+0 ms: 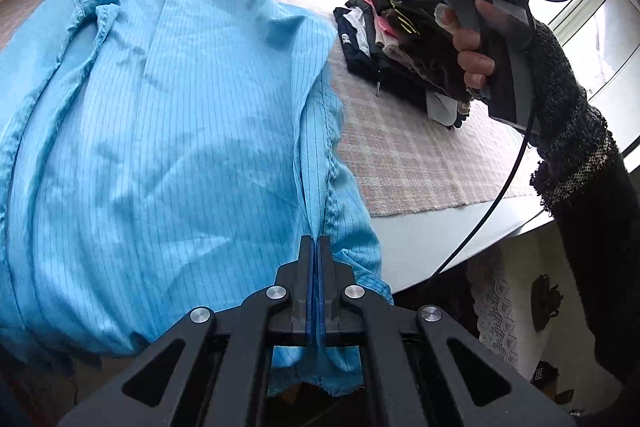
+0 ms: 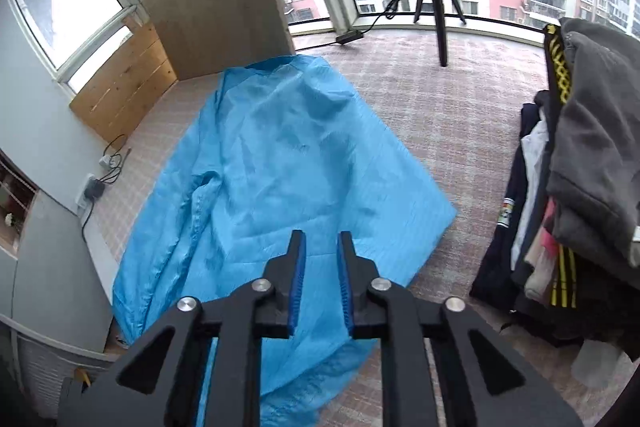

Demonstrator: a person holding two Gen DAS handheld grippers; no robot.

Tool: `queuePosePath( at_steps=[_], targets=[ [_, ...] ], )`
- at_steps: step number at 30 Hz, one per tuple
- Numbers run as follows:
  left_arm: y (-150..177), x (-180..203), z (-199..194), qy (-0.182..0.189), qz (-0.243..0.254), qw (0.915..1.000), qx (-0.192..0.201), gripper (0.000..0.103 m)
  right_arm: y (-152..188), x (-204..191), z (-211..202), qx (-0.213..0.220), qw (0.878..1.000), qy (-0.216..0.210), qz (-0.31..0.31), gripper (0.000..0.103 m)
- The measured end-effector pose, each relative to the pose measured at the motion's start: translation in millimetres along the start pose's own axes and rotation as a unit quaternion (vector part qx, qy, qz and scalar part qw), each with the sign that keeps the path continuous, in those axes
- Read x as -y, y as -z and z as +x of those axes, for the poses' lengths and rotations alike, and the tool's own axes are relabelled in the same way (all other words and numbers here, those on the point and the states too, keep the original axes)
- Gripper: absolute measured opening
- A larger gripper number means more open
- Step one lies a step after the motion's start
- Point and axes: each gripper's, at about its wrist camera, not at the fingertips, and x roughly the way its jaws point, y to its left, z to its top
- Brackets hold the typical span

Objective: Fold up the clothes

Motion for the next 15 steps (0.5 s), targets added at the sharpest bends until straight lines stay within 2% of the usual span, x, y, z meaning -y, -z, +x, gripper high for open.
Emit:
queuePosePath(
  at_steps=[1, 2, 3, 6, 8, 10, 13, 14, 15],
  targets=[
    [-0.6, -0.8, 2.4, -0.004, 0.001, 1.0, -0.001, 0.001, 3.8, 8.1, -3.7, 0.014, 0.999, 0.028, 0.013, 0.05],
    [-1.1, -1.1, 4.5, -0.009, 0.004, 1.0, -0.002, 0.001, 6.4, 20.3, -1.9, 0.016, 0.999, 0.038, 0.031, 0.061],
    [-1.3, 0.0, 5.8, -0.016, 0.012, 0.9998, -0.006, 0.001, 8.8, 32.4, 0.8, 0.016, 0.998, 0.045, 0.048, 0.061],
    [-3.6, 3.0, 9.3, -0.031, 0.028, 0.999, -0.018, 0.001, 11.9, 61.5, 31.7, -0.024, 0.994, 0.03, 0.1, 0.061],
    [-5.3, 5.0, 11.1, -0.04, 0.035, 0.9983, -0.023, 0.001, 12.8, 65.0, 53.2, -0.04, 0.994, 0.024, 0.102, 0.061],
    [-6.6, 6.9, 12.8, -0.046, 0.041, 0.9977, -0.028, 0.001, 14.1, 62.4, 74.0, -0.061, 0.993, -0.005, 0.104, 0.061],
    [-7.7, 7.8, 14.2, -0.051, 0.044, 0.9973, -0.03, 0.001, 15.5, 59.0, 93.8, -0.073, 0.992, -0.013, 0.106, 0.06],
    [-8.0, 7.4, 14.8, -0.052, 0.043, 0.9973, -0.03, 0.001, 15.5, 58.5, 95.8, -0.069, 0.992, -0.019, 0.107, 0.054],
    [-8.0, 6.8, 14.7, -0.051, 0.042, 0.9973, -0.031, 0.001, 15.2, 57.8, 95.4, -0.064, 0.992, -0.028, 0.109, 0.033]
  ],
)
